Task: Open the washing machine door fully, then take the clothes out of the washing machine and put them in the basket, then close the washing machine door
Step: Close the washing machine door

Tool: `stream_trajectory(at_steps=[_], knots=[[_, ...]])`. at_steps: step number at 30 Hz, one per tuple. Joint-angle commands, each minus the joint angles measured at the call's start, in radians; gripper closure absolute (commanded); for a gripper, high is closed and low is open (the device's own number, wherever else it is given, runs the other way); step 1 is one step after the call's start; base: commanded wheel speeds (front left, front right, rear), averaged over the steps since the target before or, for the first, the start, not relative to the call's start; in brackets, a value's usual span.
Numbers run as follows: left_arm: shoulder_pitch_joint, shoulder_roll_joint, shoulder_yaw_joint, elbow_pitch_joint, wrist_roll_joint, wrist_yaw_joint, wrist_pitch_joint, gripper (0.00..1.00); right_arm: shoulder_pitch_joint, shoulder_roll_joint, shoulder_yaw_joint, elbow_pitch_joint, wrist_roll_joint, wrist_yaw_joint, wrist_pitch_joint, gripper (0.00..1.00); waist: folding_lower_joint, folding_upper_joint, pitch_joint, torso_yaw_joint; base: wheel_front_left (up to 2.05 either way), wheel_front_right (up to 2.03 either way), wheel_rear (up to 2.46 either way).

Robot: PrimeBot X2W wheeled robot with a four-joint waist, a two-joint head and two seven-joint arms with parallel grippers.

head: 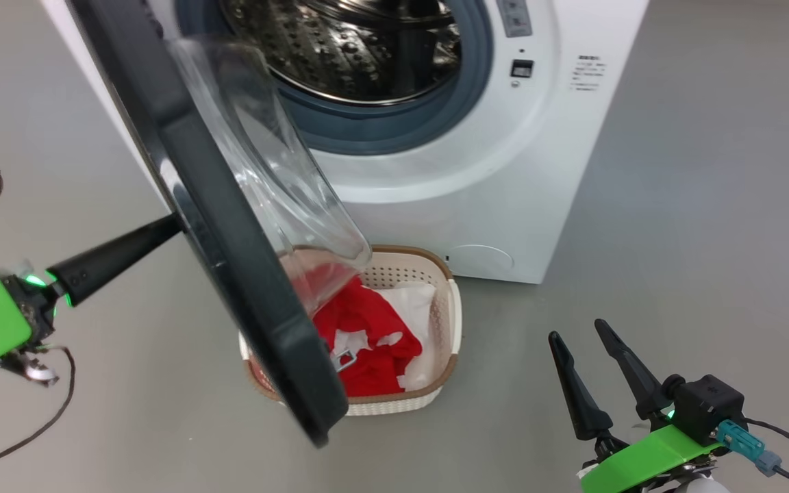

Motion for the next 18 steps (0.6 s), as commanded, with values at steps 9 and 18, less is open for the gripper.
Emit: stream_trajectory(at_steps=[9,18], knots=[[-0.102,0.015,0.058,-0.032,0.045,-0.004,-0.056,1.0,-0.052,0.028,0.014,-0.051,-0.019,0.002,-0.005,0.0,0.0,0.0,0.087,-0.141,0.0,0.0,0.0],[-0.165,0.042,0.076,-0.022,0.057,-0.004,-0.088,1.0,-0.08,0.043,-0.001,-0.079,-0.027,0.002,-0.005,0.0,0.0,0.0,0.175,-0.245,0.0,0.0,0.0]])
